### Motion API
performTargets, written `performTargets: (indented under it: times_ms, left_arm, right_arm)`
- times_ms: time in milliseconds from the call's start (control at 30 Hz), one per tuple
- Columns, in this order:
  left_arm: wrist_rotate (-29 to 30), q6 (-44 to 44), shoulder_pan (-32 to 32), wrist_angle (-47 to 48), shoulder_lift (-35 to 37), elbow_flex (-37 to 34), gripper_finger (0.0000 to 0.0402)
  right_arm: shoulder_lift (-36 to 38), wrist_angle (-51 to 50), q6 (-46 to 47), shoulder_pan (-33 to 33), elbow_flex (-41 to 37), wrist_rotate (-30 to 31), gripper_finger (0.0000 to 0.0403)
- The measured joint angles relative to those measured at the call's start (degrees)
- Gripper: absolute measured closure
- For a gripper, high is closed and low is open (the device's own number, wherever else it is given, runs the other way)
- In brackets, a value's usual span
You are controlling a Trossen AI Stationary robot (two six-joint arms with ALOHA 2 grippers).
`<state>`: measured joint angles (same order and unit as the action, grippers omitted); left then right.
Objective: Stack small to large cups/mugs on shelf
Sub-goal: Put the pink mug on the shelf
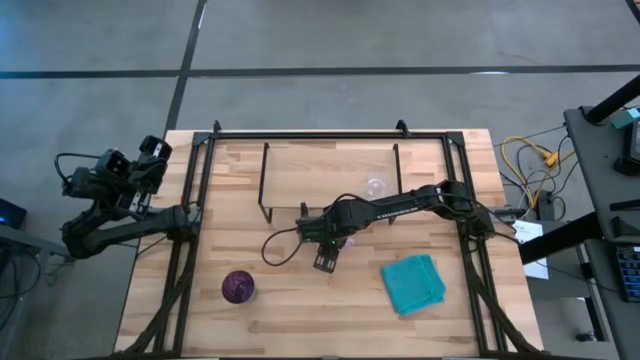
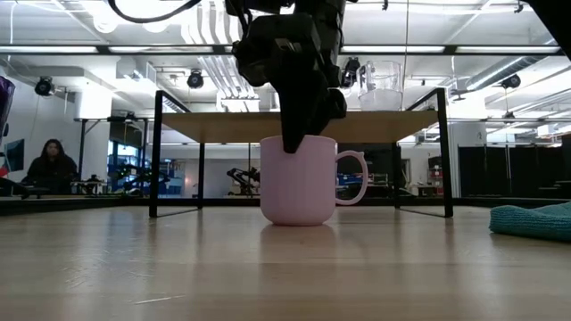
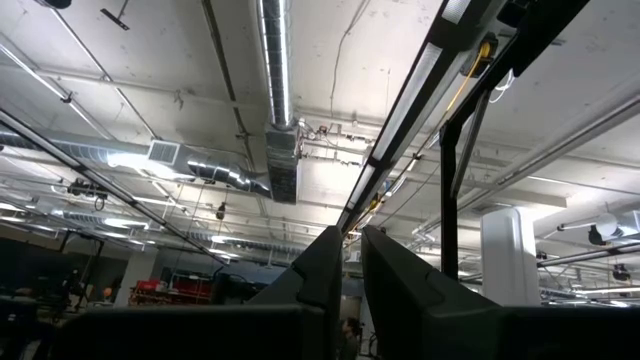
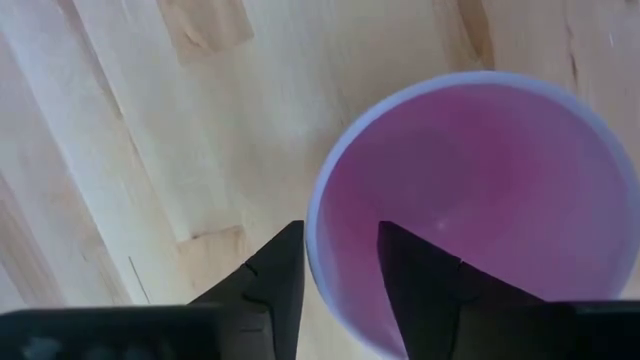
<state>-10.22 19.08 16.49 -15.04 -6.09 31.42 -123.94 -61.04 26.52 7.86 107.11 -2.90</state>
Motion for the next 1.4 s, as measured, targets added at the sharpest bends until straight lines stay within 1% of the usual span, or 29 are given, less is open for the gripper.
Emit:
performTargets:
  times_ms: [100, 333, 400, 567, 767, 1067, 1400]
  left_arm:
    - [0.0, 0.0, 0.0, 0.0, 0.0, 0.0, 0.0372]
    - [0.0, 0.0, 0.0, 0.0, 0.0, 0.0, 0.0372]
    - [0.0, 0.0, 0.0, 0.0, 0.0, 0.0, 0.0372]
    - [0.0, 0.0, 0.0, 0.0, 0.0, 0.0, 0.0372]
    - [0.0, 0.0, 0.0, 0.0, 0.0, 0.0, 0.0372]
    - [0.0, 0.0, 0.0, 0.0, 0.0, 0.0, 0.0372]
    - [0.0, 0.0, 0.0, 0.0, 0.0, 0.0, 0.0372]
  right_arm:
    - [0.0, 0.0, 0.0, 0.0, 0.0, 0.0, 0.0298]
    - [0.0, 0.1, 0.0, 0.0, 0.0, 0.0, 0.0375]
    - [0.0, 0.0, 0.0, 0.0, 0.0, 0.1, 0.0388]
    - [0.0, 0.0, 0.1, 0.0, 0.4, 0.2, 0.0390]
    - [0.0, -2.1, 2.9, 0.0, 3.9, 0.0, 0.0392]
    - [0.2, -9.4, 3.5, 0.1, 13.5, 0.0, 0.0392]
    - [0.3, -15.2, 3.5, 0.6, 24.1, -0.5, 0.0392]
